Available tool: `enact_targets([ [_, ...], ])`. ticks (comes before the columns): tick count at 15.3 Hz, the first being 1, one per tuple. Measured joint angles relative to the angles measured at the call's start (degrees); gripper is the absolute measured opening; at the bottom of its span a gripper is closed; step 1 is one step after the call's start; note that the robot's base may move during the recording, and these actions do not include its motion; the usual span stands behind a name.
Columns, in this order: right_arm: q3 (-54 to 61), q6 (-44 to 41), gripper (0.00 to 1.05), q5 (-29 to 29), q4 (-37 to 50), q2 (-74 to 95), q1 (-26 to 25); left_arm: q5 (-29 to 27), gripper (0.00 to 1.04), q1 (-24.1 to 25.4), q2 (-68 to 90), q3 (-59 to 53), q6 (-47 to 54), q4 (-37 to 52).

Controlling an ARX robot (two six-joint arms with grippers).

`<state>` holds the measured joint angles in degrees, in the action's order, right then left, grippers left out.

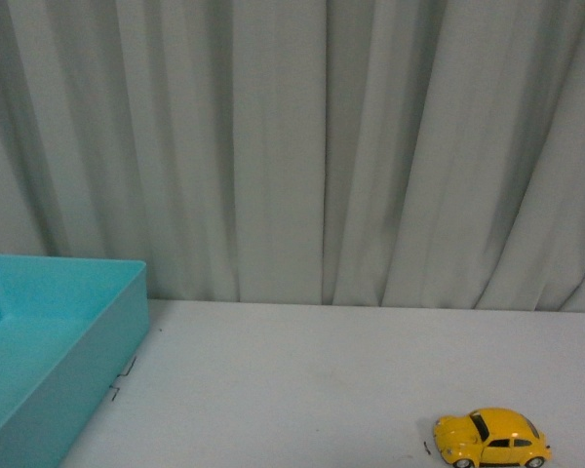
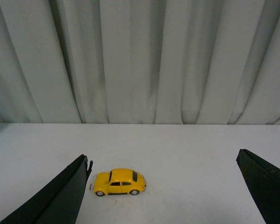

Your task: Wind up and store yellow beetle toy

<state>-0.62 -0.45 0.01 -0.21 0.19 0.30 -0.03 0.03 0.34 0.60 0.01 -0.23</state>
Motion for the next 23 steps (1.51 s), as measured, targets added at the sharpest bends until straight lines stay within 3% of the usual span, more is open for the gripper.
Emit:
enact_targets([
  [11, 0.0, 0.0, 0.98, 0.0, -0.02, 0.02, 0.0, 0.0, 0.98, 0.0, 0.0, 0.0, 0.0, 0.04],
  [12, -0.96, 3.17, 0.98, 7.21, -3.13, 1.77, 2.08, 0.0, 0.98, 0.0, 0.0, 0.0, 0.0, 0.04],
  [13, -2.75, 11.96, 0.98, 23.91, -0.44, 12.66, 5.18, -0.13, 0.98, -0.02, 0.0, 0.0, 0.0, 0.0],
  [14, -2.86, 17.79, 0.98, 32.85, 6.12, 19.85, -0.55, 0.09, 0.98, -0.04, 0.0, 0.0, 0.0, 0.17],
  [15, -2.97, 20.09, 0.98, 34.47, 14.25, 26.08, -9.09, -0.2, 0.98, 0.07, 0.0, 0.0, 0.0, -0.02],
  [17, -9.09, 19.3, 0.98, 22.08, 33.11, 46.36, -21.94, 0.07, 0.98, -0.04, 0.0, 0.0, 0.0, 0.02],
  [18, -13.22, 17.77, 0.98, 16.87, 39.06, 55.63, -24.72, 0.0, 0.98, -0.04, 0.0, 0.0, 0.0, 0.0],
  [20, -23.87, 12.87, 0.98, 8.22, 43.69, 72.74, -24.74, 0.0, 0.98, -0.04, 0.0, 0.0, 0.0, 0.02],
  [23, -42.01, -0.24, 0.98, -7.37, 40.96, 91.86, -20.24, -0.02, 0.98, -0.04, 0.0, 0.0, 0.0, 0.02],
])
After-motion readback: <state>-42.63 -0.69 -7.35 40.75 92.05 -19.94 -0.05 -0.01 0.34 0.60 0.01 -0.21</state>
